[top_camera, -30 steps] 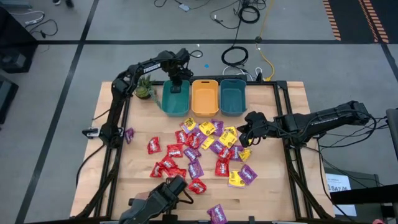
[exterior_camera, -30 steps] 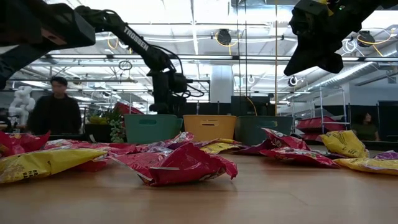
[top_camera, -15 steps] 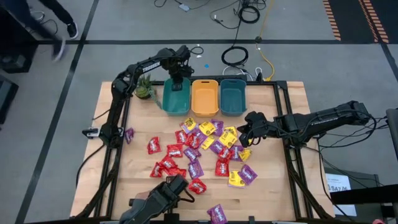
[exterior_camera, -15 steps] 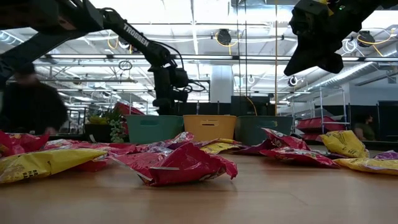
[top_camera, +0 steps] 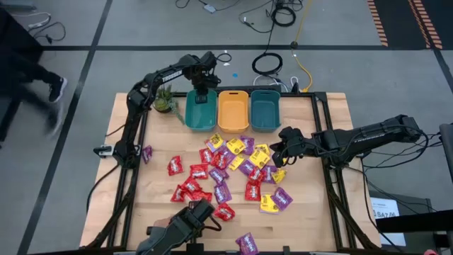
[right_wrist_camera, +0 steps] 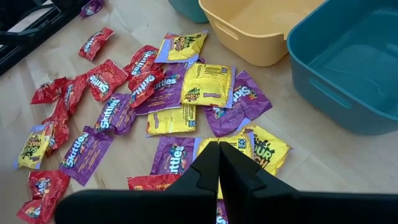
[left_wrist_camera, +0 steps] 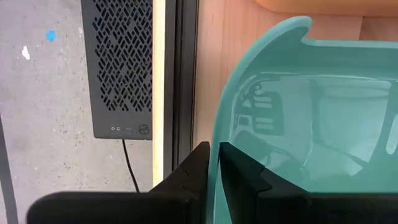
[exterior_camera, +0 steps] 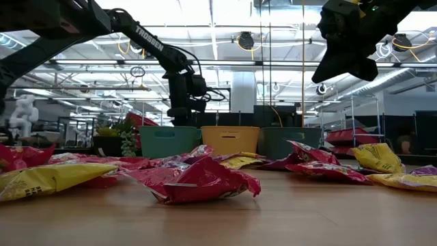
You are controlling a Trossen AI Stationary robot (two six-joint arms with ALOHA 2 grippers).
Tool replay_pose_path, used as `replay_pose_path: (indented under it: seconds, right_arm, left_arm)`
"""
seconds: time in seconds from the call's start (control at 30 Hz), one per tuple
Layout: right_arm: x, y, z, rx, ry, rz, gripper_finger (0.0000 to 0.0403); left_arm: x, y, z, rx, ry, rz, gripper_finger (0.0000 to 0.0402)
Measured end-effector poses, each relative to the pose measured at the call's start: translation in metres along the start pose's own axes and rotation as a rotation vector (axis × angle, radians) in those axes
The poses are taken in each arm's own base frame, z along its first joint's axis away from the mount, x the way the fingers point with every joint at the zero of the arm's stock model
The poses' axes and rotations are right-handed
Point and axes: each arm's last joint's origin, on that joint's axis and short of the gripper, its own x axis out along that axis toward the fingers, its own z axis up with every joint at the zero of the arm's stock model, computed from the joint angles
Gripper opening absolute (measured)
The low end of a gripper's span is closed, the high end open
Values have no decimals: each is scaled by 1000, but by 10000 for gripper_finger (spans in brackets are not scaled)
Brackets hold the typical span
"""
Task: Sort candy
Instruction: Move the blue bin to the left side of the yellow bin
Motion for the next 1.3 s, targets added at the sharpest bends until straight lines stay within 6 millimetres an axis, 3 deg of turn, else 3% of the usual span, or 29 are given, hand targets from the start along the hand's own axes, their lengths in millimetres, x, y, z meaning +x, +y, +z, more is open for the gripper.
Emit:
replay_pose_path:
  seconds: [0.23, 0.57, 0.73, 0.93, 1.3]
  right_arm:
    - [0, 0, 0, 0, 0, 0, 2]
    - [0, 0, 0, 0, 0, 0, 2]
    - [0, 0, 0, -18, 0, 0, 2]
    - [0, 0, 0, -36, -1, -3, 2]
    - [0, -1, -1, -41, 4, -10, 2]
  left_arm:
    - [0, 1, 1, -94, -4, 16, 55]
    - [0, 3, 1, -111, 19, 61, 151]
    - [0, 3, 3, -104, 5, 71, 155]
    - [1, -4, 6, 37, 32, 43, 155]
    - [1, -11, 14, 70, 19, 50, 155]
